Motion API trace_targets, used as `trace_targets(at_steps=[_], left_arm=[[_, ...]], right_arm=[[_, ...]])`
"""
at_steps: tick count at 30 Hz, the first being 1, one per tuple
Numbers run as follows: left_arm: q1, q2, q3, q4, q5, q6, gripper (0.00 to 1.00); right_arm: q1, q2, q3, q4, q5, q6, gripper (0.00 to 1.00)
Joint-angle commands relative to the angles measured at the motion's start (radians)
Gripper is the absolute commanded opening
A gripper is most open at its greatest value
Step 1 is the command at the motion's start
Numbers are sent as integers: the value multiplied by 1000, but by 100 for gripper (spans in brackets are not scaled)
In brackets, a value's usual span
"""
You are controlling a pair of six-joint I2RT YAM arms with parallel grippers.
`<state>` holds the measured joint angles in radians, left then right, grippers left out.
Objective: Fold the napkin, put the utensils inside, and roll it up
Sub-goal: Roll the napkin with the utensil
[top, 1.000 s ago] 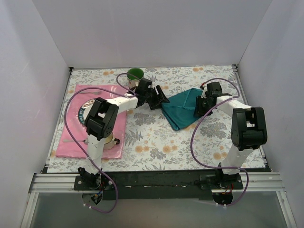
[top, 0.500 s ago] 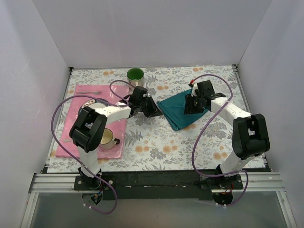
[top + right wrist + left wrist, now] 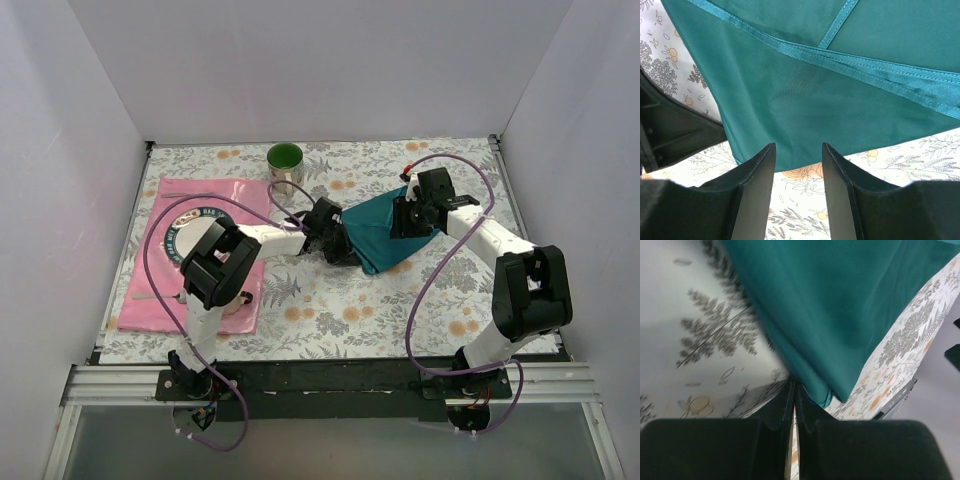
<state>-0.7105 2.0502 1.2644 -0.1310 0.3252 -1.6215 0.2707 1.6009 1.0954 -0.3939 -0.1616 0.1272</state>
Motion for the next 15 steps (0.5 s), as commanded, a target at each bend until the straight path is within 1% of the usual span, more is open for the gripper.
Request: trace_targets(at_steps=[1, 4, 7, 10, 13, 15], left_arm=[[-6, 44, 81, -30, -18, 11, 0], [-6, 82, 151, -28, -17, 15, 0], [-6, 96, 187, -47, -5, 14, 0], [-4, 62, 165, -44, -17, 21, 0], [-1, 31, 147, -58, 21, 31, 0], [2, 1, 110, -62, 28, 43, 4]], right_arm=[[1, -47, 40, -8, 11, -8, 49], [2, -45, 43, -5, 4, -8, 50], [8, -33, 58, -19, 11, -12, 52], [19, -19, 77, -29, 4, -24, 52], [41, 2, 100, -45, -12, -43, 53], [71, 8, 106, -48, -21, -53, 54]])
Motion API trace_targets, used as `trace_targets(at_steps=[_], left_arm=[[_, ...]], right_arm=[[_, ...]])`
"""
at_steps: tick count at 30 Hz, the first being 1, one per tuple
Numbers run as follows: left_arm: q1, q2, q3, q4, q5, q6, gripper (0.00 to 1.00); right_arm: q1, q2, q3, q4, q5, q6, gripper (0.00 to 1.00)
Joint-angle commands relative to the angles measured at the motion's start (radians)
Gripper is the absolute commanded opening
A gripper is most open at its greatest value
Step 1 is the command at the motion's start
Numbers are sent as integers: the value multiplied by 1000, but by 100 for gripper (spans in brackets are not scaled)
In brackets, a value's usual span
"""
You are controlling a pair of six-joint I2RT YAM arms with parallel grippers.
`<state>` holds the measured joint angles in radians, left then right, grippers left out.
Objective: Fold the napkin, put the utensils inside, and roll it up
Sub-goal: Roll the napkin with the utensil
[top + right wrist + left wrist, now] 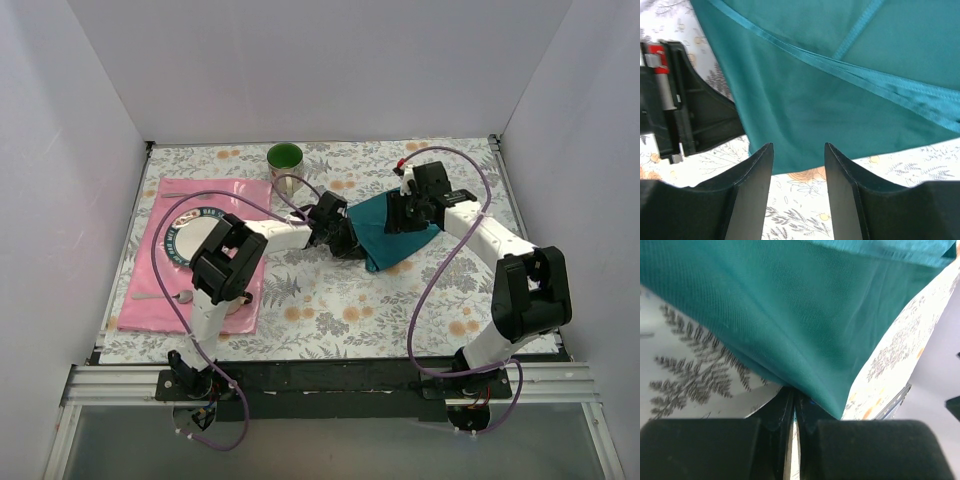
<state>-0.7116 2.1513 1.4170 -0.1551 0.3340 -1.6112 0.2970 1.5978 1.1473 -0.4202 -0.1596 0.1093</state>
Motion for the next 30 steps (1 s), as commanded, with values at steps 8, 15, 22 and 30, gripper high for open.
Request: trace_targets(at_steps=[8, 15, 22, 30], left_arm=[[121, -295, -219, -32, 57, 62, 26], [228, -363, -240, -38, 66, 65, 30], [261, -291, -187, -17, 77, -2, 28], [262, -205, -106, 14, 88, -47, 27]], right_arm=[[203, 53, 61, -20, 153, -83, 73], [315, 191, 135, -35, 360, -169, 79], [412, 191, 86, -28, 489, -168, 71], [438, 183, 9, -11, 506, -149, 59]])
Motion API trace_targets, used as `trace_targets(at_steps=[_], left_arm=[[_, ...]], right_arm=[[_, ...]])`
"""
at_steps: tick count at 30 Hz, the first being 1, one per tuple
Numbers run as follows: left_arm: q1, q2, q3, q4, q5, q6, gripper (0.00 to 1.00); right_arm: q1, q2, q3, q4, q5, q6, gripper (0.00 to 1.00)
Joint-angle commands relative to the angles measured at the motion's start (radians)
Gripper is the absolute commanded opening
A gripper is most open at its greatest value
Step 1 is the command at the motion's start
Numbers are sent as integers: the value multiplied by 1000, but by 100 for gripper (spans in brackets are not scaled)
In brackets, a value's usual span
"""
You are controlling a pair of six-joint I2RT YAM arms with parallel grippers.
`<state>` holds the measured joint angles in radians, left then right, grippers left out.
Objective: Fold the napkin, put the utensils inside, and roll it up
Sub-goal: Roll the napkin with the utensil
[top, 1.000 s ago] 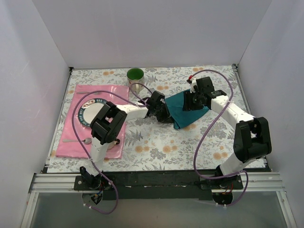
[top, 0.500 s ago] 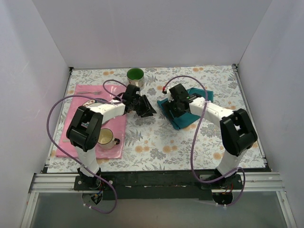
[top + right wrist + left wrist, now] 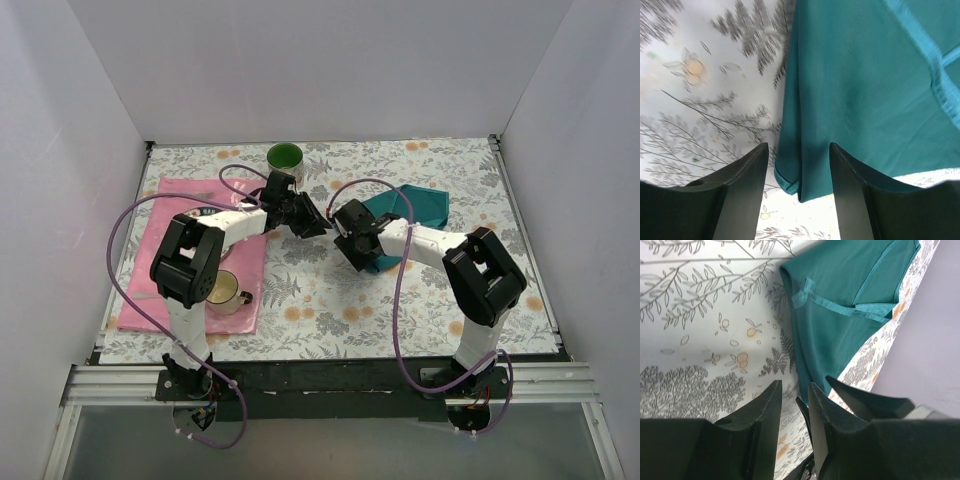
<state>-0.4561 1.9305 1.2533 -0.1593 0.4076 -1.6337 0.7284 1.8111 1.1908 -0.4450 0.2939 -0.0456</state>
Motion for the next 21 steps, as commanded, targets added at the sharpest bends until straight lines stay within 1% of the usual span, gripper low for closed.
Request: trace_targets(at_steps=[1, 5, 9, 10, 12, 13, 15, 16, 18, 19, 21], left_arm=[[7, 22, 64, 17, 14, -26, 27], [7, 33, 69, 18, 13, -34, 26], [7, 44, 69, 20, 5, -38, 27], [7, 48, 69, 21, 5, -43, 27], [5, 54, 70, 29, 7, -45, 28], [7, 62, 70, 30, 7, -45, 29], [7, 68, 77, 32, 5, -46, 30], [5, 76, 78, 33, 7, -45, 32], [7, 81, 78, 47, 11, -45, 36], [7, 84, 78, 50, 13, -45, 37], [5, 90, 77, 60, 16, -43, 38]], right_arm=[[8, -30, -49, 18, 66, 9, 58], [9, -38, -79, 41, 77, 9, 56], [9, -35, -94, 57, 97, 19, 48], [9, -35, -94, 66, 106, 23, 43], [9, -35, -97, 77, 114, 29, 38], [8, -35, -96, 78, 125, 32, 32], [8, -32, -82, 80, 126, 35, 27], [5, -32, -79, 80, 122, 38, 23], [-1, -26, -63, 80, 111, 38, 18], [-7, -22, -57, 75, 106, 38, 12], [-18, -15, -45, 69, 96, 38, 8]])
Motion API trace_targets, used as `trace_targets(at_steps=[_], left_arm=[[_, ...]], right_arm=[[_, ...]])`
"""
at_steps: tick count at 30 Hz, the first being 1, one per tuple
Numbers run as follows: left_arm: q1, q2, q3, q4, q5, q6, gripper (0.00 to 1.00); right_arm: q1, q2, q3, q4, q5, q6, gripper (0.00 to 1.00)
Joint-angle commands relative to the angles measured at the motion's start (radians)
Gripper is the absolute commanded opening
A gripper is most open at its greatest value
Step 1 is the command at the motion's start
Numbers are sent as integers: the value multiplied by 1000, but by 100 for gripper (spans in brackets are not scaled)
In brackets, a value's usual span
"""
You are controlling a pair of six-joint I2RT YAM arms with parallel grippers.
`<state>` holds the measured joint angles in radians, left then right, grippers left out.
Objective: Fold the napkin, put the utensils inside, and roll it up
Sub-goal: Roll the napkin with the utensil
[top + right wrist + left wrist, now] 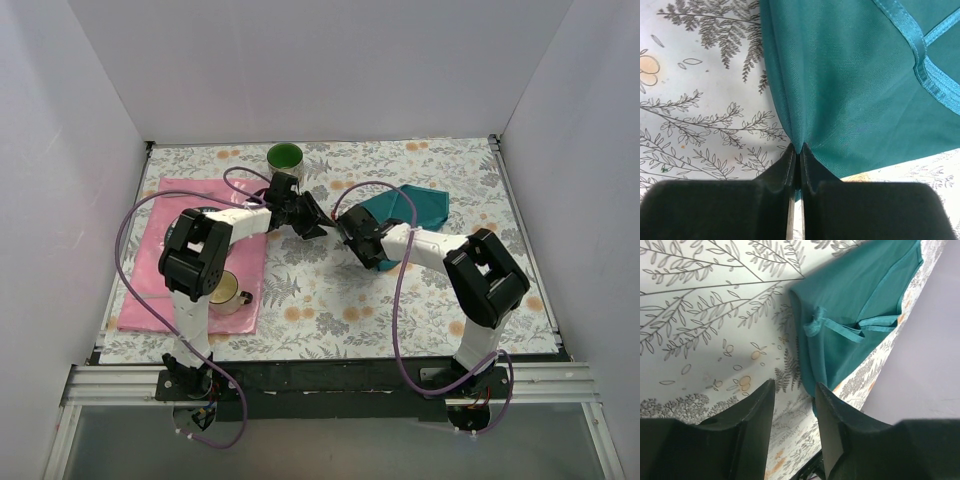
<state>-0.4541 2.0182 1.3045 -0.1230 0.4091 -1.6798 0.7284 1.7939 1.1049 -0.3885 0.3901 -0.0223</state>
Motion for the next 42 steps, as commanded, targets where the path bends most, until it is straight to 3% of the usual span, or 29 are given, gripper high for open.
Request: trace_targets(at_steps=[1, 9, 19, 25, 33, 42], left_arm=[[3, 4, 26, 23, 17, 3, 39], [-4, 5, 6, 75, 42, 5, 47], [-20, 51, 29, 117, 80, -32, 54], [-41, 80, 59, 144, 85, -37, 53], [-66, 103, 67, 174, 91, -28, 44], [-101, 108, 72, 154, 27, 0, 55]], right_arm=[[-24, 1, 49, 13, -11, 15, 5], [-112, -11, 82, -10, -203, 15, 1], [-303, 1, 64, 16, -615, 38, 1], [-363, 30, 82, 7, -747, 30, 1], [-443, 111, 119, -39, -902, 25, 1], [-512, 156, 161, -78, -996, 27, 1]])
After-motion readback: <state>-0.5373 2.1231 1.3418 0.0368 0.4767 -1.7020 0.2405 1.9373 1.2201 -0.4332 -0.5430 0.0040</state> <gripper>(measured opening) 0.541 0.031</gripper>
